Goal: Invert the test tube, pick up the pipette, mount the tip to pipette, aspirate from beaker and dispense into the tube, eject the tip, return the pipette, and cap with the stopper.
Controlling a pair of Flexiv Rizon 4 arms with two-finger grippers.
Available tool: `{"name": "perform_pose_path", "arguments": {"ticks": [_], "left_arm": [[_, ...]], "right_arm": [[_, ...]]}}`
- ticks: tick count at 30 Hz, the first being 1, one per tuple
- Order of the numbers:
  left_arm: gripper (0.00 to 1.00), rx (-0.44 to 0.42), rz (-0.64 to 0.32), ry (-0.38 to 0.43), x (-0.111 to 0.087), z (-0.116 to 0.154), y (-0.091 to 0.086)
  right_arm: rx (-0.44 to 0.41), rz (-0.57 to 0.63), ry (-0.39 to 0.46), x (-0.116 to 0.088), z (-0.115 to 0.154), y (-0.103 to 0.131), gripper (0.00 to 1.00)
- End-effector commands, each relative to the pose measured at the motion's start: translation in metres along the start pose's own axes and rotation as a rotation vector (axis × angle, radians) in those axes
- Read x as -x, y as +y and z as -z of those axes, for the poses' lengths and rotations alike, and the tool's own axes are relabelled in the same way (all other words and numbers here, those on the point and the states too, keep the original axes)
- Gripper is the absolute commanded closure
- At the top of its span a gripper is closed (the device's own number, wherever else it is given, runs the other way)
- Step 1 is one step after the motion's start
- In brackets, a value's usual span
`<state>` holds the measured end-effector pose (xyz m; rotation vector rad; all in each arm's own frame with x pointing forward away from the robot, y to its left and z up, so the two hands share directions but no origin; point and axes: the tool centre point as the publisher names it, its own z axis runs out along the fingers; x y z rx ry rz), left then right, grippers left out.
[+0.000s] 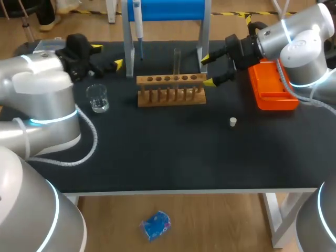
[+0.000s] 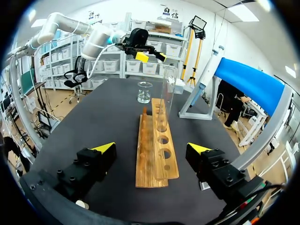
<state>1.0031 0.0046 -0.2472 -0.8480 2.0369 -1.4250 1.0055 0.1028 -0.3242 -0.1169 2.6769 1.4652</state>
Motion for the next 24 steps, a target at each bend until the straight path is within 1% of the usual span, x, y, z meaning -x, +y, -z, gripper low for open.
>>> {"name": "perform_pose_path", "arguments": {"ticks": [1, 3, 5, 17, 18, 19, 21, 22, 24], "left_arm": [[0.00, -0.049, -0.001, 0.025, 0.005, 0.031, 0.009], [0.00, -0.049, -0.001, 0.025, 0.005, 0.031, 0.009], [0.00, -0.049, -0.001, 0.025, 0.005, 0.031, 0.009], [0.00, -0.049, -0.001, 0.025, 0.005, 0.031, 0.009], [0.00, -0.047, 0.000, 0.020, 0.010, 0.033, 0.010], [0.00, -0.048, 0.007, 0.020, 0.013, 0.037, 0.012], [0.00, -0.060, 0.035, 0.045, 0.020, 0.046, 0.015], [0.00, -0.046, 0.018, 0.026, 0.026, 0.051, 0.018], [0.00, -0.051, 0.050, 0.032, 0.034, 0.061, 0.022]], "right_arm": [[0.013, 0.009, 0.012, -0.004, 0.001, 0.003, 0.00], [0.010, 0.012, 0.009, -0.009, 0.001, 0.010, 0.00], [-0.014, 0.023, -0.020, -0.010, 0.004, 0.015, 0.00], [-0.014, 0.023, -0.020, -0.010, 0.004, 0.015, 0.00], [-0.004, 0.017, 0.001, -0.013, 0.004, 0.016, 0.00], [-0.006, 0.003, -0.002, -0.017, 0.005, 0.015, 0.00], [0.031, -0.003, 0.017, -0.027, 0.009, 0.017, 0.00], [0.039, -0.010, 0.016, -0.031, 0.011, 0.017, 0.00], [0.067, -0.030, 0.018, -0.040, 0.015, 0.015, 0.00]]}}
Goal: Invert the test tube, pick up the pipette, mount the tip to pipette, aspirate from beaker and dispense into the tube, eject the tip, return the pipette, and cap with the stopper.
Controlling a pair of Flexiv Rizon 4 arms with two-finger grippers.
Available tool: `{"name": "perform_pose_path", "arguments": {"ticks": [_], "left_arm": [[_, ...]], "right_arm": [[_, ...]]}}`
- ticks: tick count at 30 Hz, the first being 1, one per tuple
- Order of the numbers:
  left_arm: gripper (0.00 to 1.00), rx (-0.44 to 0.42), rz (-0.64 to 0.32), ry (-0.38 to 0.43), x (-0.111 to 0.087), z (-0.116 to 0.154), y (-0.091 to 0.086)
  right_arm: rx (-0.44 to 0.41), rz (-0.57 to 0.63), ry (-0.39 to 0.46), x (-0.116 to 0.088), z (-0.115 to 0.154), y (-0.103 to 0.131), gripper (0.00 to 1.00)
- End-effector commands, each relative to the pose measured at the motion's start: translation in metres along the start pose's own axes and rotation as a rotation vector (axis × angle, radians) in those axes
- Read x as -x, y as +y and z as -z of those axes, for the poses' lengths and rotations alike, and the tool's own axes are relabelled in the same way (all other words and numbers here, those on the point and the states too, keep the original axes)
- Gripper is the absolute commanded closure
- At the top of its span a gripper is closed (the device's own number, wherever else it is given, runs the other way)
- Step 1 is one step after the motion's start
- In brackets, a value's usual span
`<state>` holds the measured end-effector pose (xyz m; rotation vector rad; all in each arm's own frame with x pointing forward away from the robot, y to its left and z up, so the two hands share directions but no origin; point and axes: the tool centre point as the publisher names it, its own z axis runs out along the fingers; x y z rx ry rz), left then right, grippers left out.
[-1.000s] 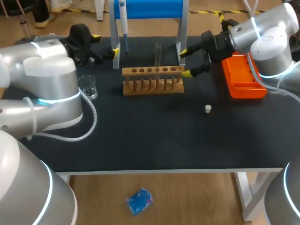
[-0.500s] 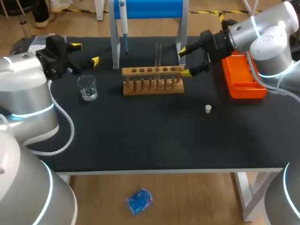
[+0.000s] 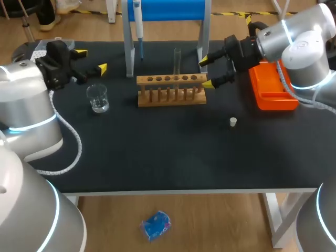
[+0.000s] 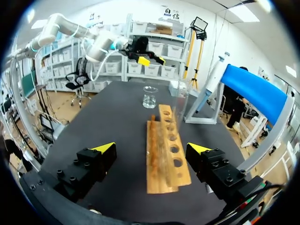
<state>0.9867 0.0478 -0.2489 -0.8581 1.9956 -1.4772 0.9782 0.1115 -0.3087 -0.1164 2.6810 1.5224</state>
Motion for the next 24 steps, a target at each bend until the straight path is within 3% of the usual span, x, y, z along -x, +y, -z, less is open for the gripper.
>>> {"name": "perform_pose_path", "arguments": {"ticks": [1, 13, 24], "left_arm": [[0.00, -0.010, 0.022, 0.025, 0.018, 0.027, 0.006], [0.00, 0.007, 0.035, 0.019, 0.055, 0.056, 0.034], [0.00, 0.015, 0.061, -0.015, 0.075, 0.064, 0.052]], "right_arm": [[0.045, -0.023, -0.005, -0.020, 0.015, -0.006, 0.00], [0.198, -0.040, 0.058, -0.077, 0.028, 0.001, 0.00], [0.295, 0.039, 0.149, -0.134, 0.028, 0.012, 0.00]]}}
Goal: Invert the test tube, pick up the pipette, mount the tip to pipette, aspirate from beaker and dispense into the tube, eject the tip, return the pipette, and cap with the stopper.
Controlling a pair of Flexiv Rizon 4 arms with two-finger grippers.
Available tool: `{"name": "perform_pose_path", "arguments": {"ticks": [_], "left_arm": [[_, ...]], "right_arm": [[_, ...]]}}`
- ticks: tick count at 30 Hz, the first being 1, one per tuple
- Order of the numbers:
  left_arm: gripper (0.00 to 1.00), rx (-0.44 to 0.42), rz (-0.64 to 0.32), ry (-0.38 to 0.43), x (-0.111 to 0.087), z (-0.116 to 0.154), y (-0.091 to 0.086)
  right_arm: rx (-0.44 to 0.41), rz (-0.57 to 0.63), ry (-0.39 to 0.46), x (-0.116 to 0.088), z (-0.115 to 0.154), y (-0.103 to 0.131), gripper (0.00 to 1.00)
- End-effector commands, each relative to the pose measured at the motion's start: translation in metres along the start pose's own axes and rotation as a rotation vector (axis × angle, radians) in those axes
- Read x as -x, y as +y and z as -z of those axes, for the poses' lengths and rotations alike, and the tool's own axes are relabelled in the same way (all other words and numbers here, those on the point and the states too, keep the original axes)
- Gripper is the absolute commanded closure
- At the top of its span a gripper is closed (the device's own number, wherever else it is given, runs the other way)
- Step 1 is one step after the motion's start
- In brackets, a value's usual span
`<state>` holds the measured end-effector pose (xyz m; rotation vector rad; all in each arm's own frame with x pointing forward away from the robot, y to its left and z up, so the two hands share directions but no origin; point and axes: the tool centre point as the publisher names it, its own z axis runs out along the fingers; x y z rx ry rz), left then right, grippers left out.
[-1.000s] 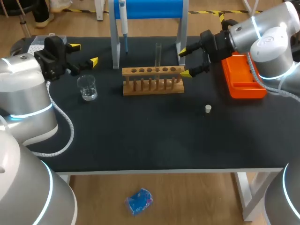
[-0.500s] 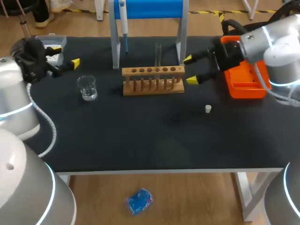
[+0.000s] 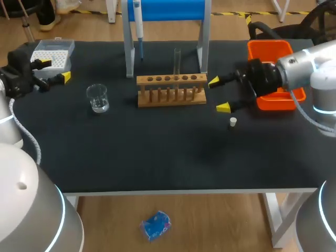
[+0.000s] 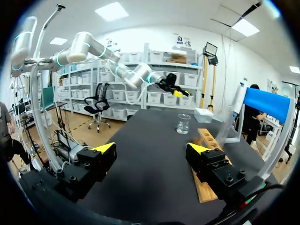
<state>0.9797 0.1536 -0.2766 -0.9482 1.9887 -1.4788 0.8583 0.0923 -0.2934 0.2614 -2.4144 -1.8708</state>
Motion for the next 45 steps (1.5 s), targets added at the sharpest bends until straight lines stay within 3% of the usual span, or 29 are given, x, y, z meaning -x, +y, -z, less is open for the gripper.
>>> {"name": "perform_pose_path", "arguments": {"ticks": [1, 18, 26, 32, 40, 45], "left_arm": [[0.00, -0.005, -0.001, 0.006, 0.002, -0.001, 0.002], [0.00, -0.005, -0.001, 0.006, 0.002, -0.001, 0.002], [0.00, 0.005, 0.000, -0.042, 0.025, -0.003, 0.008], [0.00, 0.041, 0.029, -0.060, 0.041, -0.005, 0.016], [0.00, 0.081, 0.053, -0.104, 0.055, -0.009, 0.028], [0.00, 0.113, 0.020, -0.109, 0.063, -0.012, 0.033]], "right_arm": [[0.006, 0.019, 0.006, -0.016, 0.000, -0.001, 0.00], [0.003, 0.019, 0.017, -0.017, -0.004, -0.004, 0.00], [0.091, -0.062, 0.002, -0.028, -0.006, -0.016, 0.00], [0.147, -0.033, 0.007, -0.038, -0.008, -0.017, 0.00], [0.178, -0.011, 0.013, -0.041, -0.007, -0.010, 0.00], [0.178, -0.011, 0.013, -0.041, -0.007, -0.010, 0.00]]}}
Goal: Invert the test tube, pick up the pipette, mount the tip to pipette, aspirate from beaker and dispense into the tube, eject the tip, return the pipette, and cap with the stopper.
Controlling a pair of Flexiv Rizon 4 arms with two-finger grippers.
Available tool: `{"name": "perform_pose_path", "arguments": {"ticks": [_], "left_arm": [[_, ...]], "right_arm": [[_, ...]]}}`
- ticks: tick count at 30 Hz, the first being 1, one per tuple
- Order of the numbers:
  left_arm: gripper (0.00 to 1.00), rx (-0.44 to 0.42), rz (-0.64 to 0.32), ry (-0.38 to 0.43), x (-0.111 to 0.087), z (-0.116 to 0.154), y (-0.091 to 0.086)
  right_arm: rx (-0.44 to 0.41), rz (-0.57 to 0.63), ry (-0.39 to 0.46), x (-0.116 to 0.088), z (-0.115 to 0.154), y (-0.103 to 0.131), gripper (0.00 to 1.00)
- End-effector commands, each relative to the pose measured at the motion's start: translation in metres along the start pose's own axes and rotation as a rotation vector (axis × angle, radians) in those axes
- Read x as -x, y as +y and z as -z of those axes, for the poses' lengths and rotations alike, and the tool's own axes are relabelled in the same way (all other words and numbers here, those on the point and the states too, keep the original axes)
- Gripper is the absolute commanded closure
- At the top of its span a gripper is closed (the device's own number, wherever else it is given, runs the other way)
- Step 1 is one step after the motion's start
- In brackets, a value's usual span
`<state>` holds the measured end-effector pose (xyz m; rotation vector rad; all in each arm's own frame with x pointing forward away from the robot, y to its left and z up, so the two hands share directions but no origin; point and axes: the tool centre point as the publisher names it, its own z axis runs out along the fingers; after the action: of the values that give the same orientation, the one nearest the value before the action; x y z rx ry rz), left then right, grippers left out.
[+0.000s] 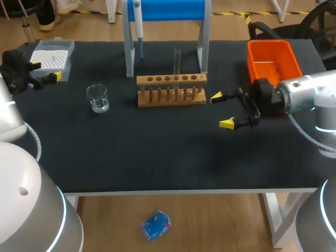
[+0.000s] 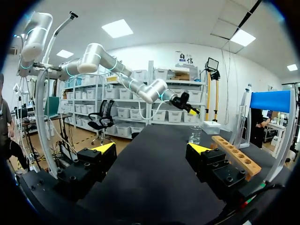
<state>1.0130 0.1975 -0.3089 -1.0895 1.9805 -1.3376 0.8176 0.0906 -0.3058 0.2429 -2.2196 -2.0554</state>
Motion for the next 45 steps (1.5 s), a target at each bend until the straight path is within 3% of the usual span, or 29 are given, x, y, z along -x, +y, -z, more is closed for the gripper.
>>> {"name": "perform_pose_path", "arguments": {"ticks": [1, 23, 32, 40, 45], "left_arm": [[0.00, 0.025, -0.023, 0.001, 0.008, -0.008, 0.003], [0.01, 0.070, -0.006, 0.014, 0.049, -0.053, 0.001], [0.11, 0.086, 0.003, 0.002, 0.067, -0.072, 0.002], [0.13, 0.080, -0.023, -0.034, 0.084, -0.086, 0.002], [0.23, 0.078, -0.030, -0.049, 0.093, -0.093, 0.002]], "right_arm": [[0.001, 0.001, 0.002, 0.000, 0.001, -0.001, 0.00], [0.001, 0.001, 0.002, 0.000, 0.001, -0.001, 0.00], [0.001, 0.001, 0.002, 0.000, 0.001, -0.001, 0.00], [0.001, 0.001, 0.002, 0.000, 0.001, -0.001, 0.00], [0.001, 0.001, 0.002, 0.000, 0.001, -0.001, 0.00]]}}
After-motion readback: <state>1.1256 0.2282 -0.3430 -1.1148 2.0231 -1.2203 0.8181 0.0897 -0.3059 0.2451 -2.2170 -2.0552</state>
